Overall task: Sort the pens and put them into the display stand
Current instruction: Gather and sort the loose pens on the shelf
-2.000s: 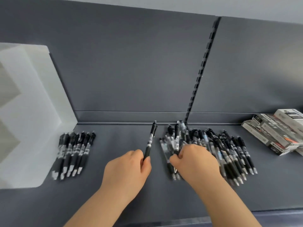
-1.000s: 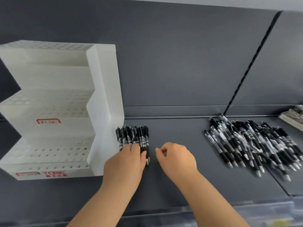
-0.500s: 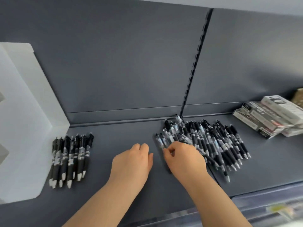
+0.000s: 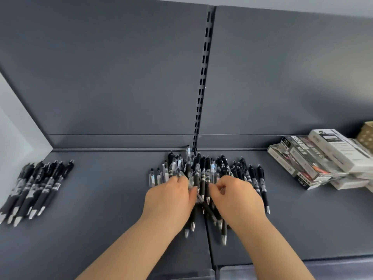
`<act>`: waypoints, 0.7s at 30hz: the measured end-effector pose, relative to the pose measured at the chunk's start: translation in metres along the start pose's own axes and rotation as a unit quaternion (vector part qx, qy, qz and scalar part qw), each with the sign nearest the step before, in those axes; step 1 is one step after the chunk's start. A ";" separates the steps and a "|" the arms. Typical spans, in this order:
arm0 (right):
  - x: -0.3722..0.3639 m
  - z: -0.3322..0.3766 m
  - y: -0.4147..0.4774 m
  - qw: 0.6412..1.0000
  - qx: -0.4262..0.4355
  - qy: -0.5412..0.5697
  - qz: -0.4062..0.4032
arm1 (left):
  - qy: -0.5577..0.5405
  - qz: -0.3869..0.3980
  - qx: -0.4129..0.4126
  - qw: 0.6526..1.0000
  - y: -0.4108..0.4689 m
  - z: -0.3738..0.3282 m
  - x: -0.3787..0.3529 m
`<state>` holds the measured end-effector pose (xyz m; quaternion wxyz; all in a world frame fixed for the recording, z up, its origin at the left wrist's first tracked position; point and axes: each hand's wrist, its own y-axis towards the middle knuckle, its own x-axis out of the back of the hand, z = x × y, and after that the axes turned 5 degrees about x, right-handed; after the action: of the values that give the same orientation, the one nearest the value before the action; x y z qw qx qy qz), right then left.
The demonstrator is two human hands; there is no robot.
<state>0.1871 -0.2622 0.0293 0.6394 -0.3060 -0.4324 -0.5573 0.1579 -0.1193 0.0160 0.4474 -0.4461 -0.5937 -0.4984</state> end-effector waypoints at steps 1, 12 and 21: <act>0.002 -0.007 0.001 1.000 0.002 0.000 0.001 | 0.008 0.006 0.005 1.000 0.002 -0.007 -0.002; 0.014 -0.054 0.003 0.999 0.005 -0.051 0.015 | 0.082 0.030 0.055 0.995 0.009 -0.046 -0.008; 0.006 -0.050 0.011 0.991 0.038 -0.125 0.031 | 0.035 0.084 0.088 0.992 -0.002 -0.047 -0.012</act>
<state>0.2086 -0.3066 0.0140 0.6086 -0.3621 -0.5204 -0.4772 0.1625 -0.1667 0.0090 0.5459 -0.4352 -0.5797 -0.4202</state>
